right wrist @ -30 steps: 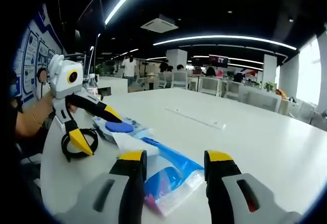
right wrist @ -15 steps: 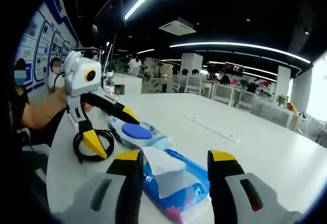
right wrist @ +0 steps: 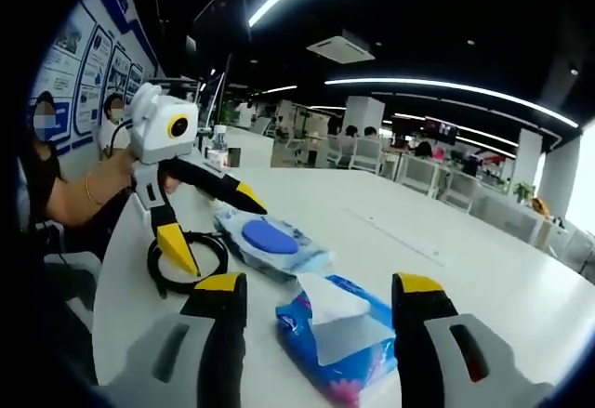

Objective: Arrange the tabletop items into an orderly group along one side of the table until the central work area is clear of visible clutter.

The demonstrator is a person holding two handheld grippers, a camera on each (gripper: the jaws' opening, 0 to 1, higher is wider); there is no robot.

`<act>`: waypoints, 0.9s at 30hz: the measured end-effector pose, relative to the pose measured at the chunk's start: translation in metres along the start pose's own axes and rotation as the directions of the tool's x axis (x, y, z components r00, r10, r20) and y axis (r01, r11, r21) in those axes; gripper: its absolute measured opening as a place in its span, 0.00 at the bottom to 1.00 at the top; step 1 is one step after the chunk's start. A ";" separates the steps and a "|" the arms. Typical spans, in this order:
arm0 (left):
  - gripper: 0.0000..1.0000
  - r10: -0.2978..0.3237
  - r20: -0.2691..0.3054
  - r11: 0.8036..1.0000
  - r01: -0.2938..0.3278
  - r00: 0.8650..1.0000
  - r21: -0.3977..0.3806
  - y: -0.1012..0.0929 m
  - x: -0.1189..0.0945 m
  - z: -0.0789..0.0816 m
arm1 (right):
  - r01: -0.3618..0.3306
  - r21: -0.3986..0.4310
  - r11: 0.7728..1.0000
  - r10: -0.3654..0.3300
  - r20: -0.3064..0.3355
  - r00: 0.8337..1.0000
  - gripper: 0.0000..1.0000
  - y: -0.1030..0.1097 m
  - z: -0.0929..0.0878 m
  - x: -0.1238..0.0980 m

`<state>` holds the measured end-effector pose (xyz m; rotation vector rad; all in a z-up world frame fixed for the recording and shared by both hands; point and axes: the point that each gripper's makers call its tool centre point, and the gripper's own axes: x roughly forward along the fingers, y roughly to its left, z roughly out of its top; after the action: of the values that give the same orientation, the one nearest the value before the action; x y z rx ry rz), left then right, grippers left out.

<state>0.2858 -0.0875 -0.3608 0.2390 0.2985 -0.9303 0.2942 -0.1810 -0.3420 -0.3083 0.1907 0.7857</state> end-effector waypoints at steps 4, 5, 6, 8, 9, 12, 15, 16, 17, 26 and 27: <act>0.79 -0.001 0.015 1.000 0.001 1.000 -0.006 0.000 -0.003 0.001 | 0.005 0.032 0.999 -0.005 -0.004 1.000 0.67 -0.001 -0.001 -0.002; 0.79 0.000 0.018 1.000 0.000 1.000 -0.006 0.000 -0.003 0.001 | 0.006 0.040 0.999 -0.006 -0.002 1.000 0.66 -0.001 -0.002 -0.003; 0.80 0.003 0.019 1.000 -0.002 1.000 -0.006 0.001 -0.004 0.001 | 0.007 0.044 0.999 -0.007 -0.002 1.000 0.66 -0.001 -0.002 -0.004; 0.82 0.004 0.022 1.000 -0.003 1.000 -0.015 0.002 -0.005 0.000 | 0.013 0.048 0.999 -0.013 0.004 1.000 0.67 0.000 -0.002 -0.005; 0.83 0.003 0.021 1.000 -0.003 1.000 -0.017 0.002 -0.006 -0.001 | 0.013 0.047 0.999 -0.014 0.002 1.000 0.67 0.000 -0.003 -0.005; 0.84 0.006 0.018 1.000 -0.006 1.000 -0.019 0.003 -0.008 -0.002 | 0.016 0.040 0.999 -0.016 -0.003 1.000 0.67 0.002 -0.003 -0.006; 0.84 0.010 0.020 1.000 -0.010 1.000 -0.023 0.006 -0.012 -0.002 | 0.017 0.028 0.999 -0.018 0.005 1.000 0.66 0.002 -0.001 -0.007; 0.84 0.012 0.022 1.000 -0.012 1.000 -0.027 0.007 -0.013 -0.002 | 0.018 0.026 1.000 -0.019 0.007 1.000 0.66 0.002 0.000 -0.007; 0.84 0.015 0.022 1.000 -0.014 1.000 -0.026 0.008 -0.015 -0.002 | 0.017 0.022 1.000 -0.018 0.009 1.000 0.66 0.004 0.001 -0.007; 0.84 0.031 0.037 0.998 -0.029 0.999 -0.055 0.019 -0.031 -0.005 | 0.008 -0.012 1.000 -0.008 0.015 1.000 0.66 0.013 0.009 -0.002; 0.84 0.036 0.037 0.998 -0.034 0.999 -0.054 0.021 -0.034 -0.006 | 0.006 -0.014 1.000 -0.006 0.015 1.000 0.66 0.015 0.010 -0.001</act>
<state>0.2828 -0.0481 -0.3532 0.1767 0.2826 -0.8898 0.2834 -0.1688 -0.3354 -0.3160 0.1701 0.7838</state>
